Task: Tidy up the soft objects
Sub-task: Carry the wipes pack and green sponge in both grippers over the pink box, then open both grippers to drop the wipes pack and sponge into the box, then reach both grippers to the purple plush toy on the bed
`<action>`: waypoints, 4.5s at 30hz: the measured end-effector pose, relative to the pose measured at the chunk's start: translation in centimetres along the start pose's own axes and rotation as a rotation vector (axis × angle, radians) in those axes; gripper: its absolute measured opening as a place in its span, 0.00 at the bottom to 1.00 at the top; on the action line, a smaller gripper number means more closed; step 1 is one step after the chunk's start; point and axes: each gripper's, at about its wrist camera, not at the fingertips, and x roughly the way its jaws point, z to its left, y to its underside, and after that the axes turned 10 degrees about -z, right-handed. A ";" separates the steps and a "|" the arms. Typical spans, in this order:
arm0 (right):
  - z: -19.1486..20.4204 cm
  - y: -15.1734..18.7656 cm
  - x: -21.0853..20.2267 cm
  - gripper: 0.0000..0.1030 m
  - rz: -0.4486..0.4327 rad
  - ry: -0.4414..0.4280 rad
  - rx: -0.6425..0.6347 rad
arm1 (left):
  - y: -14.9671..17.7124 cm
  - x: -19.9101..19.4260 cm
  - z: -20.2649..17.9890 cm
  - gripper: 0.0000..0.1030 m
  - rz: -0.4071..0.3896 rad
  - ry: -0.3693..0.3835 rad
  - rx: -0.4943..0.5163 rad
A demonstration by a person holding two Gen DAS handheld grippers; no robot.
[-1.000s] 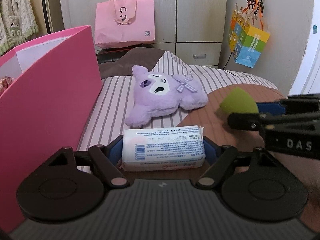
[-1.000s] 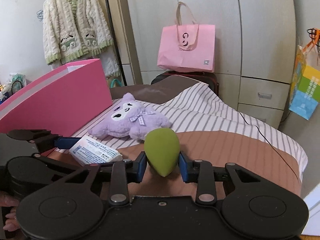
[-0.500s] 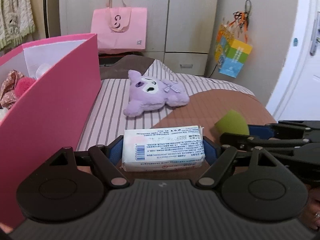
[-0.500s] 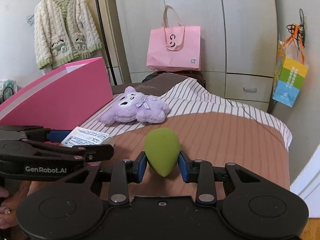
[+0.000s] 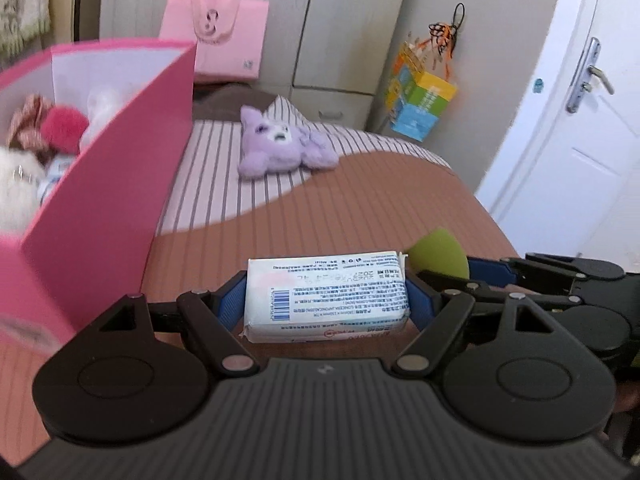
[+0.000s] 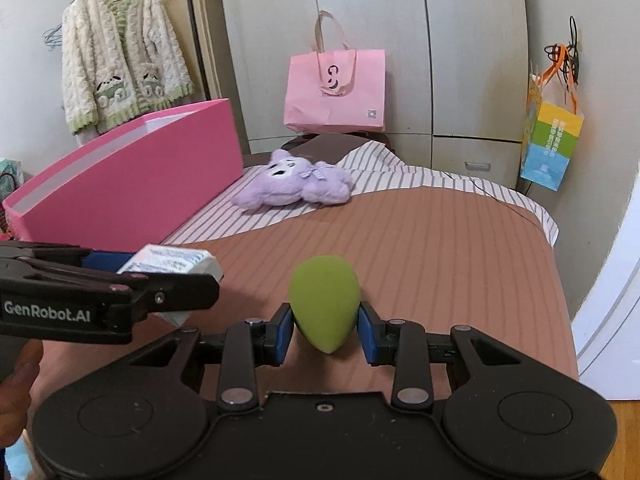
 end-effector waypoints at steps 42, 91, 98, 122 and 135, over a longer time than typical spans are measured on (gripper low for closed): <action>16.7 -10.5 -1.8 0.40 0.027 -0.544 -0.182 | -8.0 -14.8 13.3 0.77 -0.108 -0.041 0.079; 9.2 -13.4 -1.8 0.56 -0.012 -0.368 -0.153 | -11.7 -15.3 9.5 0.85 -0.109 -0.069 0.273; 6.6 -12.1 -5.3 0.65 -0.042 -0.317 -0.178 | -10.6 -15.9 5.4 0.86 -0.066 0.042 0.292; 0.9 -10.5 -1.1 0.85 -0.070 -0.237 -0.288 | -10.4 -2.5 -2.4 0.91 -0.137 0.036 0.187; -3.9 -9.5 10.8 0.85 -0.024 -0.311 -0.172 | -11.4 8.6 -1.4 0.86 -0.058 -0.117 0.019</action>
